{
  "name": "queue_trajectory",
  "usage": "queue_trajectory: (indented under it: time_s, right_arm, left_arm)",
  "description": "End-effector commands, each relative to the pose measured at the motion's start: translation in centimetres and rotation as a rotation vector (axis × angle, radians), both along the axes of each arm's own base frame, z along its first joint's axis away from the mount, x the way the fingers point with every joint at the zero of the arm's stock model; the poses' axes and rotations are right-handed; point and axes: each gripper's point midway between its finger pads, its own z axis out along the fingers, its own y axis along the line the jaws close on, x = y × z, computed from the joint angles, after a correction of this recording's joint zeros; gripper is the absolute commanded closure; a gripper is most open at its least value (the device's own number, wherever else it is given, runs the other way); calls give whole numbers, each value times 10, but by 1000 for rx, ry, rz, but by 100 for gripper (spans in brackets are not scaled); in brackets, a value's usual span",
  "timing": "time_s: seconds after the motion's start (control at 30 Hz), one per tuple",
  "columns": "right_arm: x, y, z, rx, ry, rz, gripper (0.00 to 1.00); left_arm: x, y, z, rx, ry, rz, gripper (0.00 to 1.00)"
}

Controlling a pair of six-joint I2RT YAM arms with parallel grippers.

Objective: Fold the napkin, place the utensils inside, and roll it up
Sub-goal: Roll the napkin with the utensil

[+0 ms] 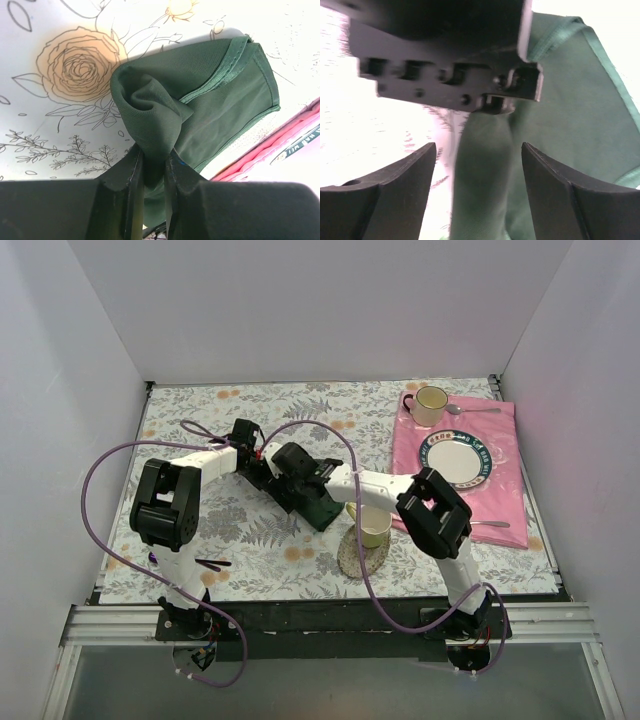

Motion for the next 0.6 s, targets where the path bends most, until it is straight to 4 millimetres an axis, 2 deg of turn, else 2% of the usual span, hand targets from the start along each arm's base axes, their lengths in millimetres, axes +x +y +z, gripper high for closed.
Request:
queue_trajectory:
  time_s: [0.0,0.13,0.17,0.23,0.27,0.37,0.43,0.47,0.5,0.57]
  right_arm:
    - [21,-17,-16,-111,-89,-51,27]
    - [16,-17,-29,-105,-72,-36,38]
    - [15,-18,-33,-111,-62,-37,46]
    - [15,-19,-37,-107,-40,-47,53]
    - [16,-20,-38,-90,-17,-45,63]
    - [16,-19,-37,-16,64,-19,76]
    - [11,-14,-39,59,147,2,79]
    - [8,-12,-41,127,235,43,82]
    - [6,-11,-42,166,283,61,83]
    - [5,-11,-44,259,410,101,88]
  left_arm:
    - [-17,9,-1,48,72,29,100]
    - [-18,9,-4,43,83,34,100]
    - [-18,9,-5,41,84,30,100]
    - [-16,10,-3,41,72,25,100]
    - [-16,11,-4,43,71,21,100]
    - [-14,14,-2,37,32,-3,99]
    - [-9,16,7,25,-44,-31,73]
    - [-7,18,11,34,-76,-36,47]
    - [-5,22,17,57,-115,-40,41]
    - [-2,25,28,72,-174,-47,12]
